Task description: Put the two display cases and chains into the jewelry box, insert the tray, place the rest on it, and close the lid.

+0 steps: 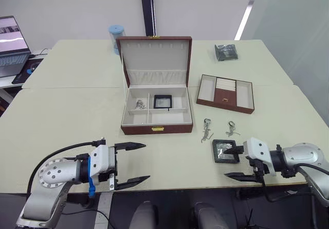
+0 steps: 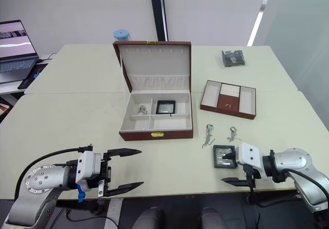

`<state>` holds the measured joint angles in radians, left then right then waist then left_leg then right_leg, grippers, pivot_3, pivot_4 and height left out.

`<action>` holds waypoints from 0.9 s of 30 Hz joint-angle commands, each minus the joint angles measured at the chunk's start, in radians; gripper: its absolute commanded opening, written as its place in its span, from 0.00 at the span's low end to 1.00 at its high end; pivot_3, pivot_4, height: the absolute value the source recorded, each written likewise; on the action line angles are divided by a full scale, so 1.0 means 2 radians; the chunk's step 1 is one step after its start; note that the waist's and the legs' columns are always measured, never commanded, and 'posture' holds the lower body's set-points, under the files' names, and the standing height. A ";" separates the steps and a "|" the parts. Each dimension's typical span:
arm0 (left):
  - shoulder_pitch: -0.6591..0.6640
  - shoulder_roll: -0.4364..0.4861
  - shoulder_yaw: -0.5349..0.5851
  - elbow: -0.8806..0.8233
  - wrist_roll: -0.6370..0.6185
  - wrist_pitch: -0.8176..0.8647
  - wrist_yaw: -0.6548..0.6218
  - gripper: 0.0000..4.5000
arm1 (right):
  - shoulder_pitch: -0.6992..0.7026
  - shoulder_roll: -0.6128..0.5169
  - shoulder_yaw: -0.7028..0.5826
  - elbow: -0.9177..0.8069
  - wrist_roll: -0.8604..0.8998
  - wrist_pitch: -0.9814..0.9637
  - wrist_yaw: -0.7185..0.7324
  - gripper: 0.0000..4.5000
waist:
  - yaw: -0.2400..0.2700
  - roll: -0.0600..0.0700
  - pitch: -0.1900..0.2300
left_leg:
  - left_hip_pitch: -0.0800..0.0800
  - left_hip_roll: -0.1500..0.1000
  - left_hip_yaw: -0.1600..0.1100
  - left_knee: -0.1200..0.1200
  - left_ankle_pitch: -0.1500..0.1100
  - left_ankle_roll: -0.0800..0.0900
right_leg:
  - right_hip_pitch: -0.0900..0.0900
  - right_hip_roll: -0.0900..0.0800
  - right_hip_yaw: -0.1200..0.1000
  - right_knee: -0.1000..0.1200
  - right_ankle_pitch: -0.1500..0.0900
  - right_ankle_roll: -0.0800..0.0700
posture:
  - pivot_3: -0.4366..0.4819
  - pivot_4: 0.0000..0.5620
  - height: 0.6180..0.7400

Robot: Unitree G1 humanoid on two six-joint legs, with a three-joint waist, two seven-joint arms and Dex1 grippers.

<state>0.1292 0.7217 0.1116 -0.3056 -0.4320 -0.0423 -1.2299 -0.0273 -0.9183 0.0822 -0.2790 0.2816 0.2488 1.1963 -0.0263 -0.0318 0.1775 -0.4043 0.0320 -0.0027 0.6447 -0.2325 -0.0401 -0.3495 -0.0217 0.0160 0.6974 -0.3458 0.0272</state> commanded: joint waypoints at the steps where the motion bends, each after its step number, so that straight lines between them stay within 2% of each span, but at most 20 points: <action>1: -0.007 0.006 -0.001 -0.025 -0.011 0.012 0.009 1.00 | -0.003 0.004 -0.002 0.000 -0.005 -0.015 -0.003 0.58 | 0.000 0.000 0.000 | 0.000 0.000 0.000 0.000 0.000 0.000 | 0.000 0.000 0.000 0.000 0.000 0.000 | 0.48 0.27 1.00; 11: -0.009 0.001 -0.001 -0.036 -0.013 0.026 0.020 1.00 | 0.000 0.006 -0.001 0.017 -0.025 -0.035 -0.006 0.00 | 0.000 0.000 0.000 | 0.001 0.000 0.000 0.000 0.000 0.000 | 0.001 0.000 0.000 0.000 0.000 0.000 | 0.48 0.27 1.00; 21: -0.009 -0.001 -0.004 -0.032 -0.011 0.027 0.026 1.00 | -0.005 0.010 -0.001 0.018 -0.024 -0.034 -0.010 0.00 | 0.000 0.000 0.000 | 0.003 0.000 0.000 0.000 0.000 0.000 | 0.003 0.000 0.000 0.000 0.000 0.000 | 0.48 0.27 1.00; 27: -0.008 -0.004 -0.003 -0.032 -0.010 0.027 0.035 1.00 | -0.021 0.012 -0.020 -0.004 0.025 0.003 -0.001 0.00 | 0.000 0.000 0.000 | 0.003 0.000 0.000 0.000 0.000 0.000 | 0.003 0.000 0.000 0.000 0.000 0.000 | 0.48 0.27 1.00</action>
<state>0.1162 0.7196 0.1018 -0.3491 -0.4386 0.0153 -1.1694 -0.0427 -0.8938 0.0824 -0.2402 0.2879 0.2360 1.1853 -0.0272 -0.0316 0.1777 -0.3991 0.0322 -0.0027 0.6445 -0.2326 -0.0401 -0.3435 -0.0217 0.0163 0.6970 -0.3458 0.0272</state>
